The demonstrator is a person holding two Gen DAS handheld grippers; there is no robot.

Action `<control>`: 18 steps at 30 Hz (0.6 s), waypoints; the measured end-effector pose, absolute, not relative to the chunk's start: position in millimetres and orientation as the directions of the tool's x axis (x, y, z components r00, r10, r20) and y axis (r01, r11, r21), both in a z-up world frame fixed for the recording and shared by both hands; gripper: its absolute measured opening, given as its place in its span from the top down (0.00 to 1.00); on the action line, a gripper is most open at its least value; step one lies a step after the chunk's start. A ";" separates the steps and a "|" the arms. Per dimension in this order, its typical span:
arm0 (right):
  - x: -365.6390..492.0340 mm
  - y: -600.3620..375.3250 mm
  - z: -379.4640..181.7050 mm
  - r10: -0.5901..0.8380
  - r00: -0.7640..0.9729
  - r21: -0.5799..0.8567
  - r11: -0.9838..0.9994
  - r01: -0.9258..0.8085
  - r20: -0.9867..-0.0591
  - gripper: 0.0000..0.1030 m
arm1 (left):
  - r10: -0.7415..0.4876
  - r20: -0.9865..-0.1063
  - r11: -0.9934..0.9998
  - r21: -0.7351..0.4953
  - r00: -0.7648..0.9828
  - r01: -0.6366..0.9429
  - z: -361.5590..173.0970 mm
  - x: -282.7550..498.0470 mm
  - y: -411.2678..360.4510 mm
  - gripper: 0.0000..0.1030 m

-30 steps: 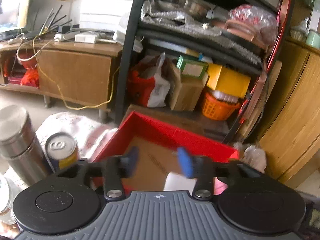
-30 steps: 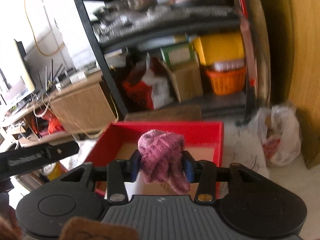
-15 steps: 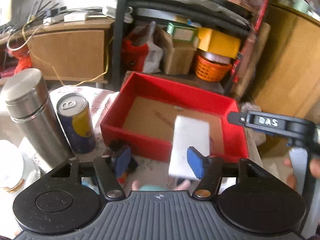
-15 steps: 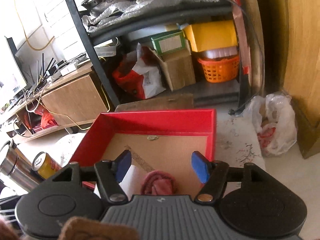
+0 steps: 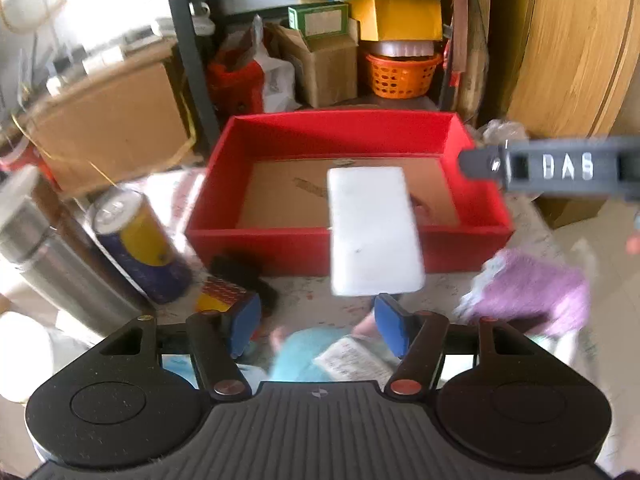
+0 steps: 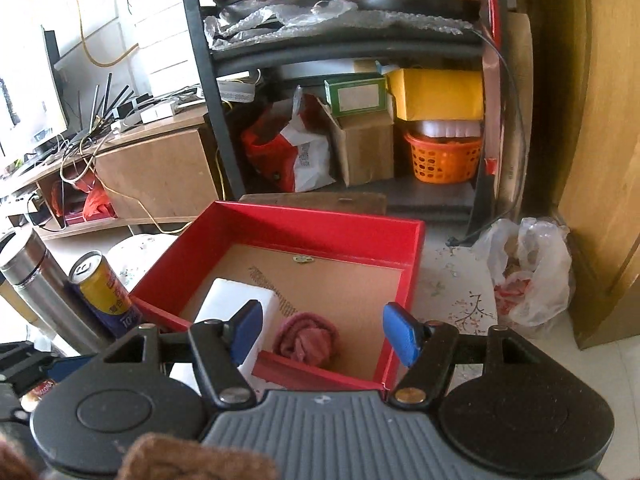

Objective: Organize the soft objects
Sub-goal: 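Lower the white foam strip into the red box and open the left tool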

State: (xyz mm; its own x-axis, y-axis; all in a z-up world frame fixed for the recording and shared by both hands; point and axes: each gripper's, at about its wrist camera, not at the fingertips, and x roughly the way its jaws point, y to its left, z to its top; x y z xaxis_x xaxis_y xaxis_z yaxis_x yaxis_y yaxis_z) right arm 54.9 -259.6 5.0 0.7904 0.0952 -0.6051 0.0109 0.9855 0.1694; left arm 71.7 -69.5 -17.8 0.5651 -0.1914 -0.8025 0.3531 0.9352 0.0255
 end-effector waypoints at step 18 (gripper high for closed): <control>31.1 -232.7 -1.3 0.237 0.724 0.185 0.971 -0.152 -0.648 0.61 | -0.286 -0.821 0.956 -0.213 0.494 0.199 -6.7 75.9 -15.3 0.30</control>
State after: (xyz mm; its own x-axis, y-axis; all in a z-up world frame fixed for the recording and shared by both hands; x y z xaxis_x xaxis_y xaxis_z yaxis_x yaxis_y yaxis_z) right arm 31.1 -232.7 -1.3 0.7236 0.2366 -0.6484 -0.1517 0.9710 0.1849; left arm 75.9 -15.3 -6.7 0.4942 -0.2861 -0.8209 0.1993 0.9564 -0.2134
